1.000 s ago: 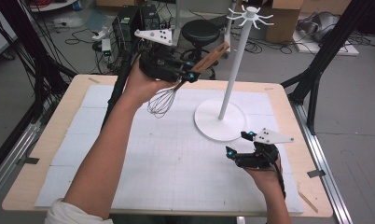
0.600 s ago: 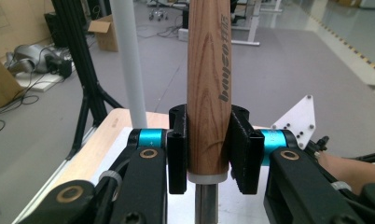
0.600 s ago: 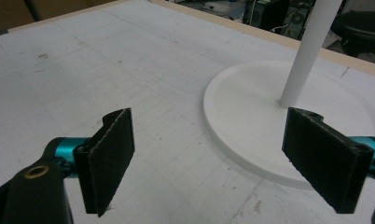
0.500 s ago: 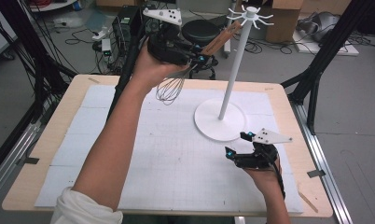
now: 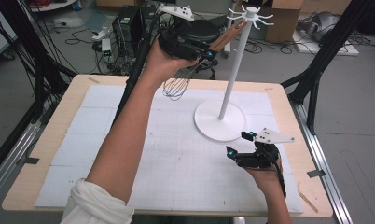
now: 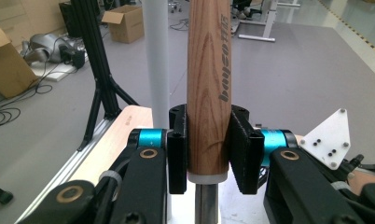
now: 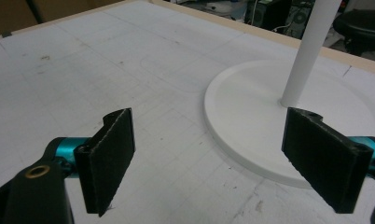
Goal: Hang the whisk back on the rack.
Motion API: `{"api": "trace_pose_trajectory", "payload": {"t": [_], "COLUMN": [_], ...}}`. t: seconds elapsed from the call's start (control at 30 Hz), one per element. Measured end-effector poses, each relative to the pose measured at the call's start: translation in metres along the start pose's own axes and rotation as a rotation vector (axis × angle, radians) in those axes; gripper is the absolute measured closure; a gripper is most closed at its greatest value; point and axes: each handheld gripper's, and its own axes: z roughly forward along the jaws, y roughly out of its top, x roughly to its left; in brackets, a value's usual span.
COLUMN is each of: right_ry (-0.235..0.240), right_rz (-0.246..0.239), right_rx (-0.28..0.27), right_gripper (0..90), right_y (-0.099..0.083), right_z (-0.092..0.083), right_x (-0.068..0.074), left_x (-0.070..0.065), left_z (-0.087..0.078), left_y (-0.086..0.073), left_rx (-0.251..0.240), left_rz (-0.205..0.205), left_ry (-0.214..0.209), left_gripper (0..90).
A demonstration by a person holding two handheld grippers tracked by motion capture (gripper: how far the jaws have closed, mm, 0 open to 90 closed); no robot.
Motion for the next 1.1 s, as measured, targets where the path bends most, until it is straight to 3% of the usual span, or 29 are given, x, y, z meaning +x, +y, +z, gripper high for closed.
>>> {"api": "trace_pose_trajectory", "payload": {"t": [0.2, 0.33, 0.4, 0.63, 0.73, 0.83, 0.93, 1.03, 1.1], "right_ry": [-0.001, -0.002, 0.001, -0.001, -0.002, -0.001, -0.002, -0.001, -0.002], "right_rz": [0.007, 0.006, 0.005, 0.010, 0.010, 0.009, 0.002, 0.001, -0.005], "right_rx": [-0.008, -0.011, -0.011, -0.006, -0.010, -0.012, -0.017, -0.016, -0.015], "right_gripper": [16.3, 16.3, 16.3, 16.3, 16.3, 16.3, 16.3, 16.3, 16.3], "right_y": [0.000, 0.000, 0.000, -0.001, -0.001, 0.000, 0.001, 0.001, 0.001], "right_z": [-0.002, -0.003, -0.002, -0.002, -0.003, -0.003, -0.003, -0.003, -0.003], "right_x": [-0.001, -0.002, -0.002, -0.003, -0.003, -0.003, -0.003, -0.001, 0.000], "left_x": [0.003, 0.004, 0.003, 0.005, 0.003, 0.001, 0.001, 0.003, 0.002], "left_z": [0.007, 0.013, 0.017, 0.030, 0.031, 0.027, 0.019, 0.009, 0.003], "left_y": [-0.002, -0.005, -0.007, -0.010, -0.010, -0.010, -0.014, -0.018, -0.021], "left_rx": [0.004, 0.050, 0.067, 0.056, 0.052, 0.063, 0.042, 0.074, 0.068], "left_rz": [-0.005, -0.003, -0.005, -0.008, -0.003, 0.011, -0.006, -0.022, -0.035], "left_ry": [0.012, 0.042, 0.035, 0.012, 0.036, 0.071, 0.055, 0.062, 0.053], "left_gripper": [71.1, 71.1, 71.1, 71.0, 70.2, 56.7, 53.4, 47.7, 43.3]}}
